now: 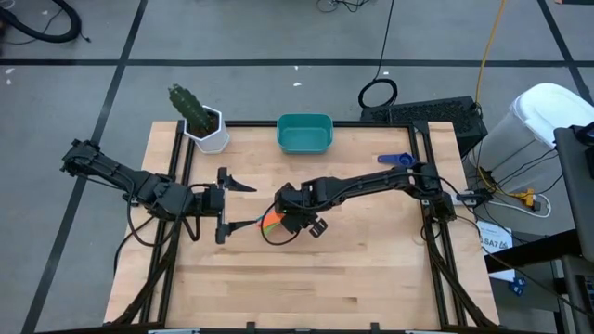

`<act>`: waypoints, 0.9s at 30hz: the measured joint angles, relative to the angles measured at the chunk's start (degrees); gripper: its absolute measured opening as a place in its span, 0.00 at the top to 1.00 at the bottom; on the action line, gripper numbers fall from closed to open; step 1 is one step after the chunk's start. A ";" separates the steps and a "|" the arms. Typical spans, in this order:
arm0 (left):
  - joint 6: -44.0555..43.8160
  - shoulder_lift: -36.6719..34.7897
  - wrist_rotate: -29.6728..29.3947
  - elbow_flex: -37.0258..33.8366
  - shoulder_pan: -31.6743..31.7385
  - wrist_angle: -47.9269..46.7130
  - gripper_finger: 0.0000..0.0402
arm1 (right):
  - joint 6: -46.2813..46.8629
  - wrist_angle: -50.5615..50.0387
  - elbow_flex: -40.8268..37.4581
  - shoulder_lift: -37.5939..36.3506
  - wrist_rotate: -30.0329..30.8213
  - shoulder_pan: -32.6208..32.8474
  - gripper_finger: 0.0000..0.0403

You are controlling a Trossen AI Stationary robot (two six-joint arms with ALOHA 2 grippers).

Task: Nest measuring cups in basket
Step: Move the stacked measuring cups slightly right on the table

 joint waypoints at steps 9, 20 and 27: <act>-0.05 0.00 0.00 0.00 0.00 0.01 0.06 | 0.16 1.90 -0.23 0.20 -0.14 0.03 0.65; 0.00 0.00 0.00 0.00 0.00 -0.24 0.06 | 0.79 4.31 -0.50 0.35 -2.37 0.03 0.65; -0.43 0.00 0.00 0.00 0.00 -0.26 0.06 | 1.04 6.39 -0.50 0.39 -3.36 0.03 0.65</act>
